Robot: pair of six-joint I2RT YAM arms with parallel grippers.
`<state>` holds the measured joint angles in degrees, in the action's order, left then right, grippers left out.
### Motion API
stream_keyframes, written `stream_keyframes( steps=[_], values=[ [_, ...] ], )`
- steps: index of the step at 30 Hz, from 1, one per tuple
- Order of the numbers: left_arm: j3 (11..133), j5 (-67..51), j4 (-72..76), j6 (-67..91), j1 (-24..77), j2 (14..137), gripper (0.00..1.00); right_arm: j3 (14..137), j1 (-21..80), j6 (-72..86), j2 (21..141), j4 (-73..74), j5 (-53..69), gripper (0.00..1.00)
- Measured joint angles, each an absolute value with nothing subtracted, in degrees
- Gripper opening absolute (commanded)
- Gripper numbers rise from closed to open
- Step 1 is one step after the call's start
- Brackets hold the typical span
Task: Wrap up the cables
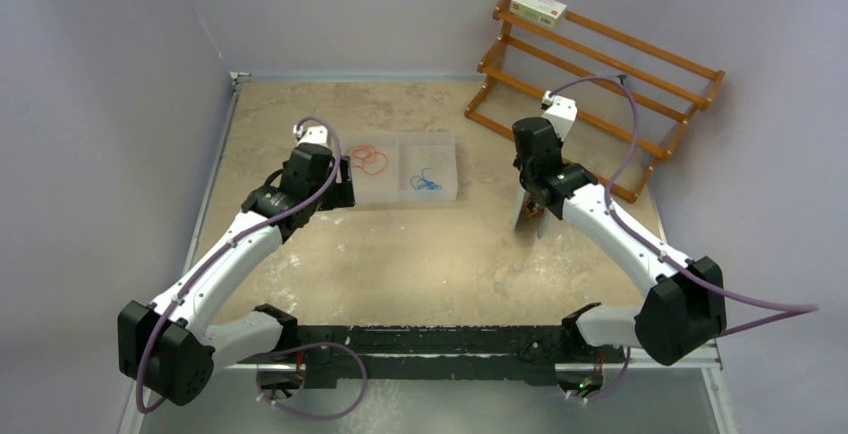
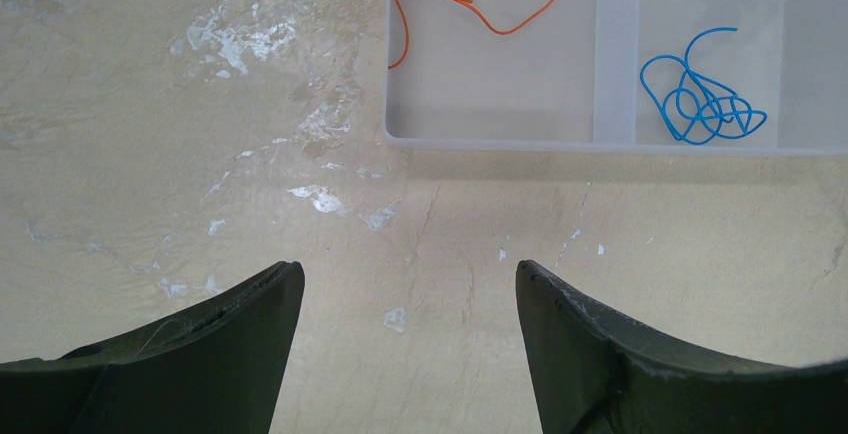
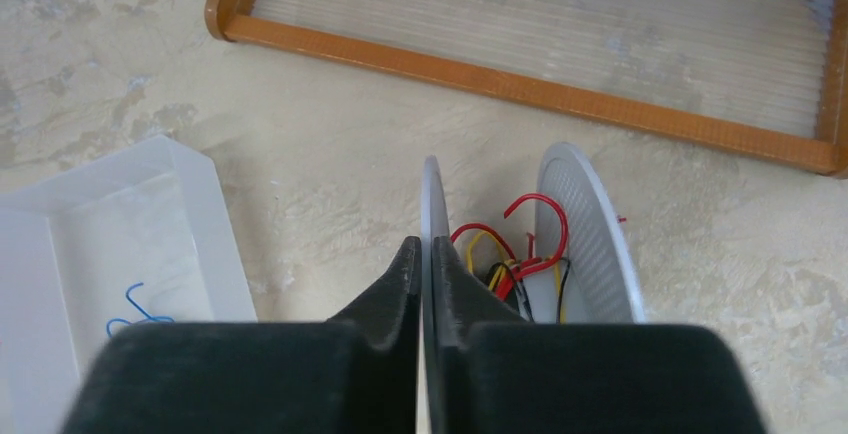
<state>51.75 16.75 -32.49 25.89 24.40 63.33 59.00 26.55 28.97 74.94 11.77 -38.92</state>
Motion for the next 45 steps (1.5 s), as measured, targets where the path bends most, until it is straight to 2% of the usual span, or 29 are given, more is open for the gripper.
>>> stream_keyframes(
  steps=[14,26,30,36,45],
  values=[
    [51.75,16.75,-32.49,25.89,24.4,63.33,0.77,58.96,26.55,26.76,73.34,11.46,-37.54,0.0],
    [51.72,16.73,-32.49,25.89,24.4,63.33,0.77,58.96,25.45,7.97,73.21,3.9,-31.38,0.0],
    [51.72,16.71,-32.49,25.89,24.4,63.31,0.77,58.54,23.86,0.25,72.84,0.01,-26.5,0.0],
    [51.72,16.69,-32.49,25.87,24.4,63.29,0.78,57.34,18.96,-10.35,71.7,-4.78,-12.88,0.0],
    [51.62,16.67,-32.49,25.78,24.4,62.08,0.77,58.41,16.73,-20.23,73.56,-5.54,2.26,0.0]
  ],
)
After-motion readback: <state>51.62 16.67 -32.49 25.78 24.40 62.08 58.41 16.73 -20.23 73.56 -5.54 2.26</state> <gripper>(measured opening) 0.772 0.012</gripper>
